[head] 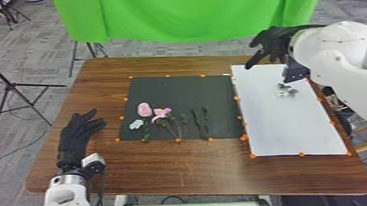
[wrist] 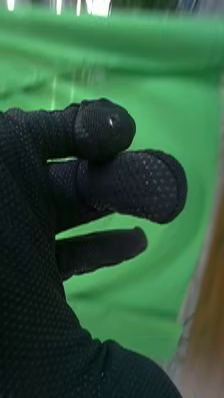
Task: Arrange flowers
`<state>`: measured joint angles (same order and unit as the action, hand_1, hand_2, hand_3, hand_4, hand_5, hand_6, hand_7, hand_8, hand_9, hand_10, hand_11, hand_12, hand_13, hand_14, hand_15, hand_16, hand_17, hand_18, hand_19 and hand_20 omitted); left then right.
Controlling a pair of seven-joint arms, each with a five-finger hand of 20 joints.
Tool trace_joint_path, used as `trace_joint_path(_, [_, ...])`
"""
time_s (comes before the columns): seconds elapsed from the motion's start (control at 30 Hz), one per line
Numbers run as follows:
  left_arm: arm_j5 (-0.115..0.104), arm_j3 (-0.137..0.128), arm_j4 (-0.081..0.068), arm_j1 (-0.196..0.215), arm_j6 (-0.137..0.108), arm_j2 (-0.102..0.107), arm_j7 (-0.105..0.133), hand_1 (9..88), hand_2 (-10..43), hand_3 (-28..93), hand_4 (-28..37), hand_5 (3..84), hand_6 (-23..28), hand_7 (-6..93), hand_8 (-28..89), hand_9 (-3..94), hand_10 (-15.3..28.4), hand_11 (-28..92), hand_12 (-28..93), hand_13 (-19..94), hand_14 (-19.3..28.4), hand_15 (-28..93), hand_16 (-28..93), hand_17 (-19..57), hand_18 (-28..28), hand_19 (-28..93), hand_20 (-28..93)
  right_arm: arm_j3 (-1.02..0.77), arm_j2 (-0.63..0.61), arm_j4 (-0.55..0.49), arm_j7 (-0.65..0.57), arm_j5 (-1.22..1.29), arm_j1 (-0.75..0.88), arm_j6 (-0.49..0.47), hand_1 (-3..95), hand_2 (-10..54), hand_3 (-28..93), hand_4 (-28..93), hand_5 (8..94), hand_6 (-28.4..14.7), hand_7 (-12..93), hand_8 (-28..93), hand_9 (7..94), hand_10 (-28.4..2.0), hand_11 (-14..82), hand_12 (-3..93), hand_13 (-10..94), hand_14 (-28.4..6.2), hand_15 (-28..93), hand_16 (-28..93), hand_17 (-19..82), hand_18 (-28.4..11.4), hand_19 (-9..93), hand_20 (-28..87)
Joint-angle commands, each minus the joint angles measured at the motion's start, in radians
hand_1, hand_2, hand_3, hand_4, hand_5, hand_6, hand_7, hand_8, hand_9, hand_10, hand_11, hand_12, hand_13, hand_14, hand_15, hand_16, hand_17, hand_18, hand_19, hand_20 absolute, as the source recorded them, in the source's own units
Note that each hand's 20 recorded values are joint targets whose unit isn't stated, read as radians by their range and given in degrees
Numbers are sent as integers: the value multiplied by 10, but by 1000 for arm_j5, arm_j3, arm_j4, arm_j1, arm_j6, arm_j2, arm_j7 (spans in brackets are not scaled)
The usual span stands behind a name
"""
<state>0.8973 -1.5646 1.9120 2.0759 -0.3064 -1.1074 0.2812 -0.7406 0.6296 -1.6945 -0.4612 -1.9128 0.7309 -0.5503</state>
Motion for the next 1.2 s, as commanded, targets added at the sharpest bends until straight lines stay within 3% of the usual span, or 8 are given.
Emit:
trace_joint_path(0.03, [5,0,5,11,7,-5,-19,178,117,655,-283,526,36,129,-82,555,155,207,86,454,178,261,-62,93,108,102,151,-12,-65,13,-52,-46,209,97,209,-95,666,-272,435,20,92,-78,536,-156,69,135,838,-59,614,240,563,-169,932,481])
trace_joint_path(0.43, [6,3,5,6,11,-1,-20,181,119,652,-283,525,36,130,-82,555,155,207,86,455,178,261,-63,93,108,102,151,-34,-63,27,-67,-65,304,180,304,-95,685,-258,518,25,142,-103,616,-127,85,139,865,-44,620,249,589,-160,932,514])
trace_joint_path(0.87, [4,5,4,4,10,-3,-9,181,120,652,-283,525,37,129,-82,555,155,208,86,456,178,263,-63,94,108,103,150,-45,-79,9,-48,-57,293,243,323,-95,693,-243,529,28,157,-110,633,-124,91,147,872,-38,622,251,596,-157,932,524])
trace_joint_path(1.2, [7,12,-1,-4,21,9,-22,182,121,651,-283,526,37,128,-82,554,155,208,86,456,179,264,-63,94,107,102,151,-41,-86,6,-55,-60,291,239,330,-95,690,-237,536,33,160,-111,637,-123,93,148,875,-36,623,253,599,-156,932,529])
